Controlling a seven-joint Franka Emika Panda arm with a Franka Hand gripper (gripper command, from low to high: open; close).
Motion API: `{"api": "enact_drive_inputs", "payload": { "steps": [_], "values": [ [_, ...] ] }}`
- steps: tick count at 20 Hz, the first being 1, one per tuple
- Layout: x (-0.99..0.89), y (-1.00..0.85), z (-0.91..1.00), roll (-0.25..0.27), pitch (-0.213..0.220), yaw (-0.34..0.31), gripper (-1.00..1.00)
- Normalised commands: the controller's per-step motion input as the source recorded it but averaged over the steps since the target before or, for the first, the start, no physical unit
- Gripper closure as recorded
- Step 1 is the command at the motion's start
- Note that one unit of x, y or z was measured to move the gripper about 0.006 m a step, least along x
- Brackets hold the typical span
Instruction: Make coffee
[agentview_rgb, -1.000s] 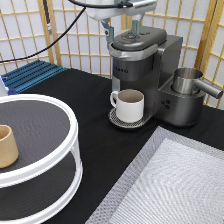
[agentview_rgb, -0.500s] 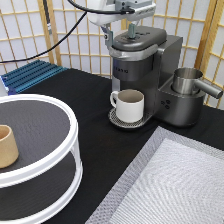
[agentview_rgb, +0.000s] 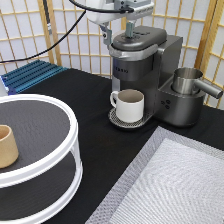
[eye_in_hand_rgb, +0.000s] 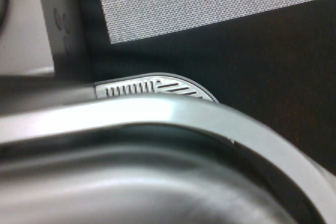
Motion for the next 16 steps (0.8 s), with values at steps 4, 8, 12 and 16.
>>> {"api": "enact_drive_inputs", "payload": {
  "steps": [4,8,12,16],
  "values": [
    [0.21,-0.14,-1.0,-0.001,0.039,0.057,-1.0],
    [-0.27,-0.06,-0.25,-0.022,0.088,0.081,-1.0],
    [-0.24,-0.61,0.98,0.063,0.001,0.05,-1.0],
    [0.0,-0.85,0.58,0.181,0.0,0.052,-1.0]
  ]
}}
